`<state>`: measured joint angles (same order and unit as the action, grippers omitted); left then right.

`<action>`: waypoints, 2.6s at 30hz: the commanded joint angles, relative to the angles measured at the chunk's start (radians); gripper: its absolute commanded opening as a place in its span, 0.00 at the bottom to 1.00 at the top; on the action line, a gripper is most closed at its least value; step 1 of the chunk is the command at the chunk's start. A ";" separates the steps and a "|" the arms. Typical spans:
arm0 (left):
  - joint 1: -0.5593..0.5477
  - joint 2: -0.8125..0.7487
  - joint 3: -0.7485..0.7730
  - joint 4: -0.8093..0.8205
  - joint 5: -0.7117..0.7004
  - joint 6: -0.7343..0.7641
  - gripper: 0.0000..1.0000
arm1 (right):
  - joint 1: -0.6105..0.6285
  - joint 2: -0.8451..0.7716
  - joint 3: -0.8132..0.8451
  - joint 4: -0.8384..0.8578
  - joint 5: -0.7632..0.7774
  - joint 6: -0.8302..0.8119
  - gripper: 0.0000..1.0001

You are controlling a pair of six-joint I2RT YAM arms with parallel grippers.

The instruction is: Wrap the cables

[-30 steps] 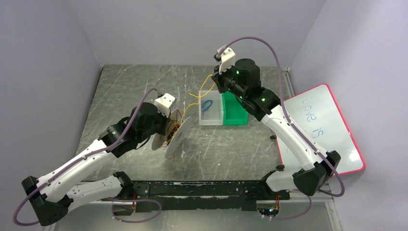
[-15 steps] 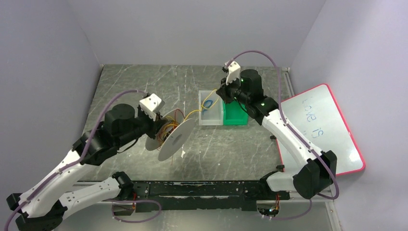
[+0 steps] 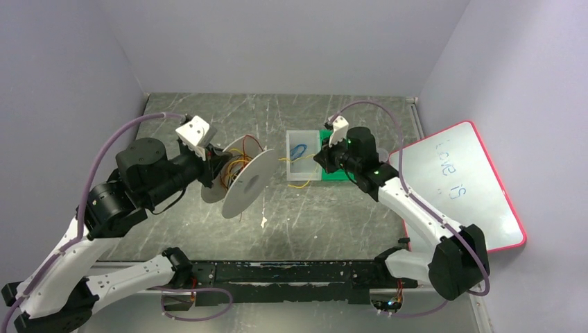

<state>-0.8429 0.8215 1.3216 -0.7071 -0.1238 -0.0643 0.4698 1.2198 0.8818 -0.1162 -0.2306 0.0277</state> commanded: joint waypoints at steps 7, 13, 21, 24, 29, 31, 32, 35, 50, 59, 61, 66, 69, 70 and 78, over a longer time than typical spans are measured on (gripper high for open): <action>-0.006 0.027 0.110 0.147 -0.008 -0.092 0.07 | 0.082 -0.016 -0.165 0.207 -0.038 0.119 0.00; -0.005 0.041 0.074 0.238 -0.112 -0.175 0.07 | 0.233 0.009 -0.246 0.313 0.026 0.195 0.00; -0.006 0.065 0.053 0.311 -0.236 -0.246 0.07 | 0.386 0.019 -0.334 0.462 0.054 0.353 0.00; -0.006 0.091 0.063 0.316 -0.271 -0.270 0.07 | 0.448 0.019 -0.352 0.494 0.079 0.395 0.00; -0.006 0.128 0.049 0.324 -0.366 -0.293 0.07 | 0.537 -0.008 -0.382 0.533 0.128 0.445 0.00; -0.007 0.141 0.043 0.324 -0.401 -0.334 0.07 | 0.566 -0.023 -0.385 0.523 0.147 0.452 0.00; -0.007 0.148 0.044 0.322 -0.421 -0.340 0.07 | 0.577 -0.032 -0.384 0.514 0.155 0.455 0.00; -0.005 0.169 0.039 0.327 -0.483 -0.349 0.07 | 0.622 -0.049 -0.373 0.487 0.182 0.458 0.00; -0.006 0.311 0.019 0.300 -0.635 -0.337 0.07 | 0.733 -0.074 -0.221 0.430 0.214 0.445 0.00; -0.010 0.301 -0.146 0.273 -0.676 -0.388 0.07 | 0.736 -0.079 -0.074 0.341 0.282 0.441 0.00; -0.015 0.295 -0.177 0.263 -0.676 -0.405 0.07 | 0.737 -0.074 -0.052 0.332 0.304 0.444 0.00; -0.028 0.283 -0.229 0.238 -0.660 -0.399 0.07 | 0.735 -0.054 0.020 0.258 0.382 0.427 0.00; -0.035 0.274 -0.250 0.231 -0.621 -0.366 0.07 | 0.736 -0.038 0.070 0.189 0.405 0.392 0.00; -0.037 0.267 -0.258 0.236 -0.603 -0.350 0.07 | 0.736 -0.033 0.088 0.163 0.413 0.376 0.00; -0.042 0.226 -0.289 0.253 -0.447 -0.185 0.07 | 0.720 -0.013 0.218 -0.055 0.416 0.214 0.00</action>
<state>-0.8745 1.0786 1.0267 -0.5064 -0.6598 -0.3496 1.1988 1.2129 1.0382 -0.0738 0.1745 0.3450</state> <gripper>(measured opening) 0.096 0.014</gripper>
